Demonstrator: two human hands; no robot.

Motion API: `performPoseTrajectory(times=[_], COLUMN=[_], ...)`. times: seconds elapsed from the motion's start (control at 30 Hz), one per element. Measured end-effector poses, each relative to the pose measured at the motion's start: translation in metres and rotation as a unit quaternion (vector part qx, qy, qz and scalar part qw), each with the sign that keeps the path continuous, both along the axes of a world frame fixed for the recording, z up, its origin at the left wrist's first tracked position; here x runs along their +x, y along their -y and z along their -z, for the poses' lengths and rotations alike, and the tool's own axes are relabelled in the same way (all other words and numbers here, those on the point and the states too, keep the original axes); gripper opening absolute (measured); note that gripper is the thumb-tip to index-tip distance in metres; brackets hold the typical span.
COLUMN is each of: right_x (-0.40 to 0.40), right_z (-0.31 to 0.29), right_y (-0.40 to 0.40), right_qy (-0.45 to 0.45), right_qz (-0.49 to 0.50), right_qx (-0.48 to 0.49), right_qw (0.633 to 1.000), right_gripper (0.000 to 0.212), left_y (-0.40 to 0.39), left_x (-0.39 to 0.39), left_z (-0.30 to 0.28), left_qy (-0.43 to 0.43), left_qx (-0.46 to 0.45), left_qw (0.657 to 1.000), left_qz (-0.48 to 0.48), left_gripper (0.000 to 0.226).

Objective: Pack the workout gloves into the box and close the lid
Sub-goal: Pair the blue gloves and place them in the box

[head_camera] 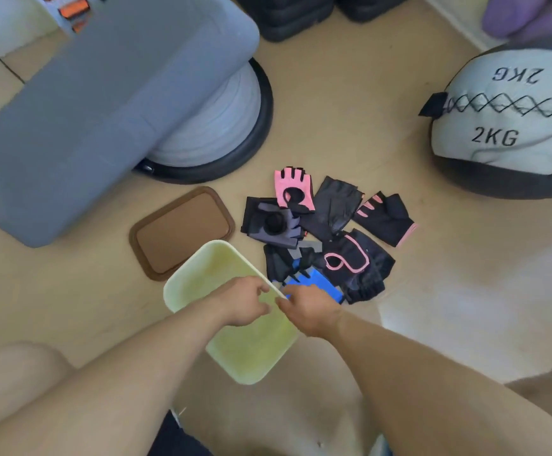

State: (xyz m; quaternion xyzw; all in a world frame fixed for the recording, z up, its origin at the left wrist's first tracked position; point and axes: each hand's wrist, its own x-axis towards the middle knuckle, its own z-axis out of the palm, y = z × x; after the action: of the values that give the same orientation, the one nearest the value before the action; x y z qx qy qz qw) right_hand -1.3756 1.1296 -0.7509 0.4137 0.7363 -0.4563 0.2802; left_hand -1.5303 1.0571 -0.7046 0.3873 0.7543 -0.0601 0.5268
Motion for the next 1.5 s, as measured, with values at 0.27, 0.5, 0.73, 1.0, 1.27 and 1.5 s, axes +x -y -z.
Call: performPoseTrajectory(times=[0.27,0.5,0.73,1.0,1.27,1.5], right_x=[-0.032,-0.003,0.022,0.011,-0.004,0.001], right_z=[0.007,0.032,0.062,0.029,-0.003,0.074], right_y=[0.0,-0.003,0.013,-0.027,-0.077,-0.04], right_qy=[-0.141,-0.016,0.146,0.071,-0.028,0.051], right_qz=[0.089,0.23,0.031,-0.013,0.134,0.089], right_qx=[0.107,0.173,0.214,0.172,0.162,0.129], right_qw=[0.98,0.957,0.965,0.982,0.977,0.986], right_gripper=[0.027,0.032,0.064,0.028,0.01,0.034], left_y=[-0.007,0.024,0.053,0.017,-0.05,-0.02], left_x=[-0.005,-0.013,0.014,0.011,-0.038,-0.041], left_z=[0.006,0.004,0.009,-0.03,-0.124,-0.098], left_qy=[-0.021,-0.005,0.0,-0.072,-0.203,-0.188], left_qx=[0.065,0.042,0.013,0.203,0.171,0.139], left_qw=[0.994,0.987,0.998,0.975,0.952,0.952], left_qz=[-0.083,-0.155,-0.068,-0.063,0.154,0.198], left_gripper=[0.033,0.066,0.064,0.005,0.034,0.045])
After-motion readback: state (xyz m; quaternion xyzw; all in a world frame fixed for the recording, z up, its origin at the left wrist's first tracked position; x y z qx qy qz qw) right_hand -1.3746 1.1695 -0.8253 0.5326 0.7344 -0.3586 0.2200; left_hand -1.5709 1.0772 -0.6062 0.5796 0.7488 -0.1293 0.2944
